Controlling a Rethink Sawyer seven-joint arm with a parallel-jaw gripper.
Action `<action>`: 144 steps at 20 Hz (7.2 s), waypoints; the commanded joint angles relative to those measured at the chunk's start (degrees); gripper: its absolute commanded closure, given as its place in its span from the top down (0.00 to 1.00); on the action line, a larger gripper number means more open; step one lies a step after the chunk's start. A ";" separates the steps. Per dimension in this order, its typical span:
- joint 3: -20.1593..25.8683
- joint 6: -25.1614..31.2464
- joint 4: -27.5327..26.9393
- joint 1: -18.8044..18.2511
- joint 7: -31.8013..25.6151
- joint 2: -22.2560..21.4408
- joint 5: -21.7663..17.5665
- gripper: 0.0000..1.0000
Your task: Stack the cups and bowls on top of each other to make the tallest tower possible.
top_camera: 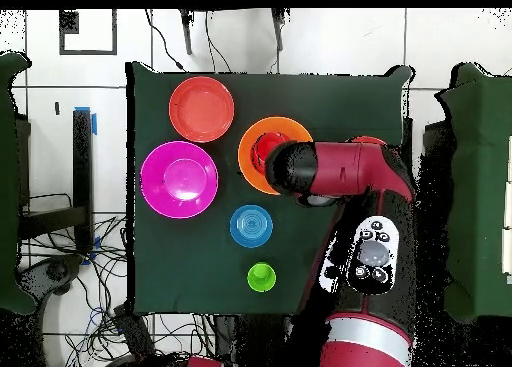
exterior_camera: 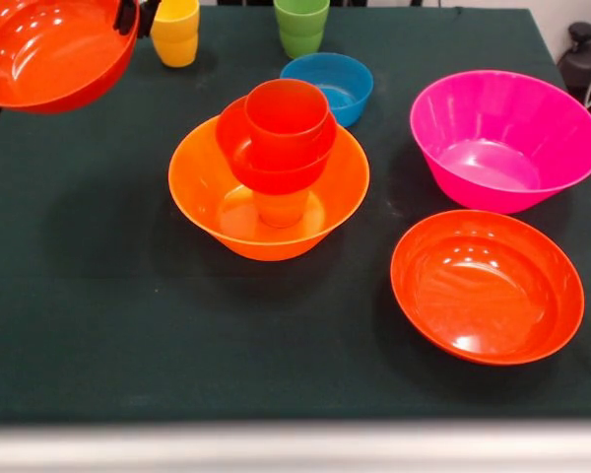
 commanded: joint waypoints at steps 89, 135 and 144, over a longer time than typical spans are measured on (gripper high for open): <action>-11.13 0.66 -10.42 20.12 29.20 7.92 11.92 0.00; -13.47 7.23 -15.23 22.42 27.85 10.04 17.26 0.00; -13.91 7.57 -14.32 22.99 27.58 9.55 17.64 0.00</action>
